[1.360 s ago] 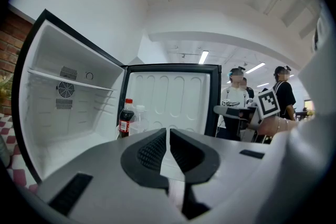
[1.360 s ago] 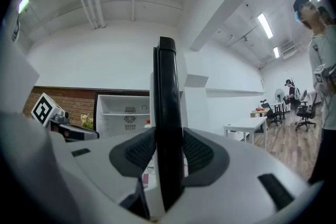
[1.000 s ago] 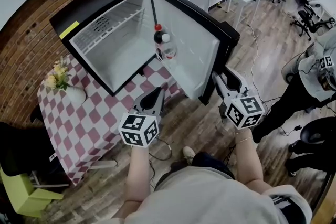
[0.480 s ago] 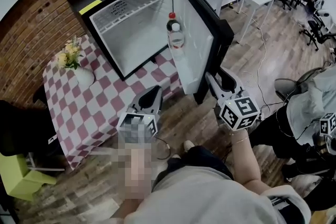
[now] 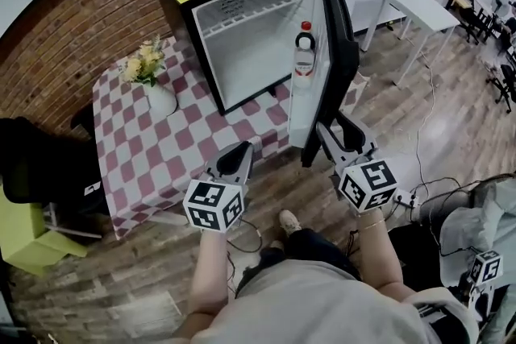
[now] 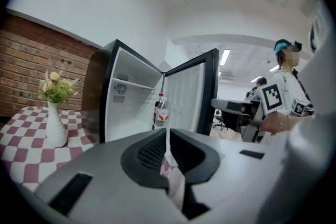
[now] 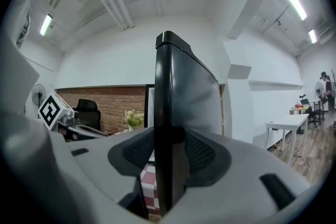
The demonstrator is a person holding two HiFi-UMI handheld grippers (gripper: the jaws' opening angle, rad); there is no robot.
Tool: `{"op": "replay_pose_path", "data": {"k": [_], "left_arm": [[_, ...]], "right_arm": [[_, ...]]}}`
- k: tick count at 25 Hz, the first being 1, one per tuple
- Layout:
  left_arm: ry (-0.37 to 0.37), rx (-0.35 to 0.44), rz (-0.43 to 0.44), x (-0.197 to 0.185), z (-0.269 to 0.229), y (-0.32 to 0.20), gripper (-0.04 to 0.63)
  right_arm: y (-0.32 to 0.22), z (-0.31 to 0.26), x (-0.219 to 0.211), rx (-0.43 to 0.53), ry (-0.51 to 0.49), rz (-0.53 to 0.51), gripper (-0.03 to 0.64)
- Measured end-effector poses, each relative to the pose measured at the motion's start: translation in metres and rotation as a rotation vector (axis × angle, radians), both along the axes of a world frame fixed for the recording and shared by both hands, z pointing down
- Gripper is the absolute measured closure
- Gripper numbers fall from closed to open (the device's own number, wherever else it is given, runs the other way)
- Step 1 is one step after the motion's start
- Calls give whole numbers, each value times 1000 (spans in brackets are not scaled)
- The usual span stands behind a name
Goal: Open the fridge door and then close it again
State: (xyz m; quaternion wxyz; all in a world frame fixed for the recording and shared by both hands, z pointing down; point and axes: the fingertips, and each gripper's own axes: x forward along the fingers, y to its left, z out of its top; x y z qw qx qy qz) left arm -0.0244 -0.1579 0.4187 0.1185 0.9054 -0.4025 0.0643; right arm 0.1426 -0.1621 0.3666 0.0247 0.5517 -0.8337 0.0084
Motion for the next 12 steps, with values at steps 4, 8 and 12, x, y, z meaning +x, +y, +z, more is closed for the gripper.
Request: {"op": "replay_pose_path", "data": {"k": [4,8,12], "left_arm": [[15,-4,-57,-22,1,-8,572],[16,4,-93,-36,-1,-17,572],[13,19,-121,-45,-6,-31,572]], "right_arm": [[-9,0,-29,8,35,-93,440],[-22,1,-58,12,61,-189,470],[-37,1,-82,14,19,-228,485]]}}
